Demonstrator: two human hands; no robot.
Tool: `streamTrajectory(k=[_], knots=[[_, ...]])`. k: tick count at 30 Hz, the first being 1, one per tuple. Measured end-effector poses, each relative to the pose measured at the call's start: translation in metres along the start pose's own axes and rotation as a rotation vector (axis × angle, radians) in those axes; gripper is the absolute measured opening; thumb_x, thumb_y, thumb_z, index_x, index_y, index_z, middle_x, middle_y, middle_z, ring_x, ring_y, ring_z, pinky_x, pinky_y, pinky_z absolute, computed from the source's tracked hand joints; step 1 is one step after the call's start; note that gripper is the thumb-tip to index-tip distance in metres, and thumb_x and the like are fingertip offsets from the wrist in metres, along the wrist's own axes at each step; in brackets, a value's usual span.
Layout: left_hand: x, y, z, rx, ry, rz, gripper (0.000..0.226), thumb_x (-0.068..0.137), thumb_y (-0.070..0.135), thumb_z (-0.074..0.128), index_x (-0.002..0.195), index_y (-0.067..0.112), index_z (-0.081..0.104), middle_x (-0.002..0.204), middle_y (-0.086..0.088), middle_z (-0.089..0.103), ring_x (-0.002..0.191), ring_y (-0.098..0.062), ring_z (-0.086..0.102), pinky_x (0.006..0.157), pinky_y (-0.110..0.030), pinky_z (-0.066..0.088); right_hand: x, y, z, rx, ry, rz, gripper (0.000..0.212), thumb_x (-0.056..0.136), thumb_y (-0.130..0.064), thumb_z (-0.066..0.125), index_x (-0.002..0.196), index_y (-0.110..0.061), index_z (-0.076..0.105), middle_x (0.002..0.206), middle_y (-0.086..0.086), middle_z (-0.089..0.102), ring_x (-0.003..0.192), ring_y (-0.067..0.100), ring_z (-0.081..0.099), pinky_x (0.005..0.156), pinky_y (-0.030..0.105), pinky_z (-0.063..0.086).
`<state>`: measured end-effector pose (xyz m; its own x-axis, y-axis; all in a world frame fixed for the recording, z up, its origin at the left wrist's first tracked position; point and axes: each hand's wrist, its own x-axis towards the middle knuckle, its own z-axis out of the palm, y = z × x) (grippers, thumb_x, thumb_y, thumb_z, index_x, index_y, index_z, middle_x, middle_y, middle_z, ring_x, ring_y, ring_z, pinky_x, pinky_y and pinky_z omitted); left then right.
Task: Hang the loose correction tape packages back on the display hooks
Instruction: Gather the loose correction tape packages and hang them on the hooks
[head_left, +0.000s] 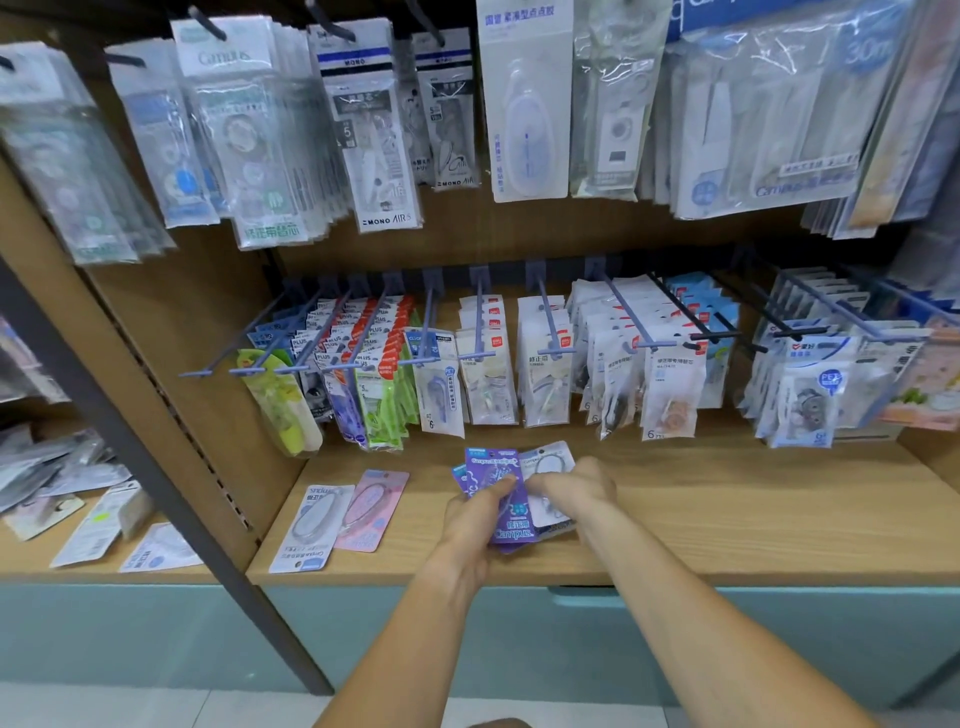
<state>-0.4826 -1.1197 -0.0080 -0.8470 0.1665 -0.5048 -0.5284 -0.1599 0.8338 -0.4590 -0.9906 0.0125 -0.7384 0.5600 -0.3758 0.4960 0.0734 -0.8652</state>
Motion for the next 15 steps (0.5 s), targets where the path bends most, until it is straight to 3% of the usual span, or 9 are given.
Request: streamTrajectory(k=[3,8,10,12,15], knots=[[-0.008,-0.004,-0.009,-0.004,-0.006,-0.009,0.042,0.09,0.024,0.081,0.123,0.002,0.066,0.097,-0.016,0.081,0.08,-0.029,0.078,0.061,-0.035,0.06,-0.002,0.008,-0.003,0.053,-0.011,0.05,0.036,0.064,-0.016,0.092,0.087,-0.012,0.065,0.085,0.009,0.076,0.073,0.025,0.076,0.074,0.04,0.065],[-0.038,-0.012,-0.007,-0.076,-0.103,-0.009,0.034,0.094,0.026,0.074,0.121,0.004,0.072,0.105,-0.015,0.081,0.088,-0.03,0.078,0.082,-0.043,0.061,-0.024,0.023,-0.025,0.282,-0.115,0.113,0.044,0.065,-0.001,0.093,0.102,0.0,0.069,0.083,0.017,0.077,0.064,0.029,0.076,0.05,0.033,0.058],[-0.057,-0.02,-0.003,-0.114,-0.164,-0.035,0.034,0.097,0.028,0.07,0.122,0.007,0.074,0.112,-0.015,0.079,0.09,-0.028,0.078,0.083,-0.041,0.061,-0.041,0.033,-0.04,0.356,-0.144,0.106,0.039,0.068,-0.001,0.091,0.102,0.0,0.073,0.079,0.016,0.078,0.061,0.027,0.076,0.047,0.03,0.056],[-0.075,-0.031,0.002,-0.141,-0.195,-0.04,0.036,0.097,0.029,0.069,0.125,0.007,0.073,0.117,-0.015,0.078,0.093,-0.027,0.078,0.083,-0.039,0.062,-0.059,0.048,-0.056,0.439,-0.16,0.068,0.029,0.075,-0.003,0.087,0.101,-0.008,0.076,0.082,0.011,0.079,0.062,0.022,0.076,0.047,0.026,0.054],[-0.104,-0.048,0.013,-0.143,-0.23,-0.054,0.04,0.096,0.031,0.068,0.13,0.009,0.071,0.124,-0.015,0.076,0.109,-0.03,0.074,0.098,-0.045,0.056,-0.088,0.069,-0.083,0.587,-0.163,0.022,0.03,0.08,-0.004,0.083,0.107,-0.015,0.076,0.093,0.008,0.081,0.078,0.024,0.077,0.062,0.032,0.059]])
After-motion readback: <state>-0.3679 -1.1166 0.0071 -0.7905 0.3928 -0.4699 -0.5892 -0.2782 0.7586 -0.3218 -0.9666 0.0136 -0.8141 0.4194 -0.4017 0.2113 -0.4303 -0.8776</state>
